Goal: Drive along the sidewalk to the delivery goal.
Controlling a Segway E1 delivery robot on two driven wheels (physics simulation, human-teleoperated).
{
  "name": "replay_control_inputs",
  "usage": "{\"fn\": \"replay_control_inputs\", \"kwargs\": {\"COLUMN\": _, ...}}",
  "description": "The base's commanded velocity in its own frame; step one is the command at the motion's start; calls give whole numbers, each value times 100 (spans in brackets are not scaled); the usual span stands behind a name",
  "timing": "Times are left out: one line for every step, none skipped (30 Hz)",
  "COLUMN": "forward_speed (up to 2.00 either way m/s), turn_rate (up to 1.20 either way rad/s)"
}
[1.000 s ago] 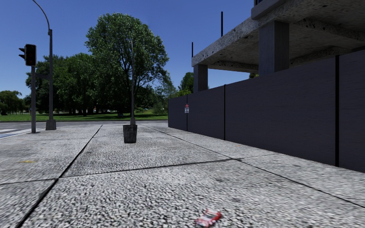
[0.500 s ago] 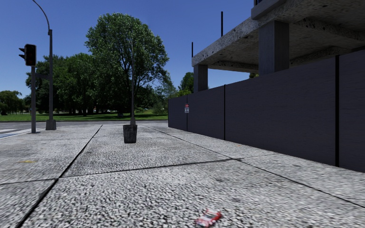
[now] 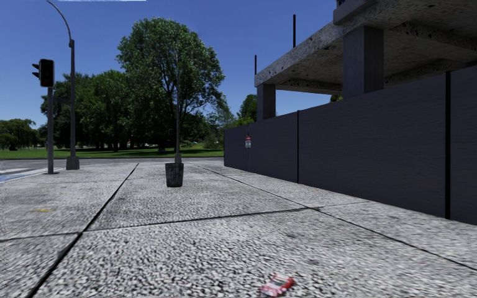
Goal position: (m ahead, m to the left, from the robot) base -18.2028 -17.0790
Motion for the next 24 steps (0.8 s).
{"fn": "replay_control_inputs", "kwargs": {"forward_speed": 0, "turn_rate": 32}}
{"fn": "replay_control_inputs", "kwargs": {"forward_speed": 0, "turn_rate": 33}}
{"fn": "replay_control_inputs", "kwargs": {"forward_speed": 0, "turn_rate": 33}}
{"fn": "replay_control_inputs", "kwargs": {"forward_speed": 0, "turn_rate": 34}}
{"fn": "replay_control_inputs", "kwargs": {"forward_speed": 0, "turn_rate": 35}}
{"fn": "replay_control_inputs", "kwargs": {"forward_speed": 0, "turn_rate": 35}}
{"fn": "replay_control_inputs", "kwargs": {"forward_speed": 0, "turn_rate": 35}}
{"fn": "replay_control_inputs", "kwargs": {"forward_speed": 0, "turn_rate": 20}}
{"fn": "replay_control_inputs", "kwargs": {"forward_speed": 0, "turn_rate": 13}}
{"fn": "replay_control_inputs", "kwargs": {"forward_speed": 0, "turn_rate": 52}}
{"fn": "replay_control_inputs", "kwargs": {"forward_speed": 0, "turn_rate": 52}}
{"fn": "replay_control_inputs", "kwargs": {"forward_speed": 0, "turn_rate": 73}}
{"fn": "replay_control_inputs", "kwargs": {"forward_speed": 0, "turn_rate": 79}}
{"fn": "replay_control_inputs", "kwargs": {"forward_speed": 0, "turn_rate": 81}}
{"fn": "replay_control_inputs", "kwargs": {"forward_speed": 0, "turn_rate": 81}}
{"fn": "replay_control_inputs", "kwargs": {"forward_speed": 0, "turn_rate": 81}}
{"fn": "replay_control_inputs", "kwargs": {"forward_speed": 0, "turn_rate": 81}}
{"fn": "replay_control_inputs", "kwargs": {"forward_speed": 0, "turn_rate": 81}}
{"fn": "replay_control_inputs", "kwargs": {"forward_speed": 0, "turn_rate": 81}}
{"fn": "replay_control_inputs", "kwargs": {"forward_speed": 0, "turn_rate": 81}}
{"fn": "replay_control_inputs", "kwargs": {"forward_speed": 0, "turn_rate": 81}}
{"fn": "replay_control_inputs", "kwargs": {"forward_speed": 0, "turn_rate": 81}}
{"fn": "replay_control_inputs", "kwargs": {"forward_speed": 0, "turn_rate": 81}}
{"fn": "replay_control_inputs", "kwargs": {"forward_speed": 0, "turn_rate": 81}}
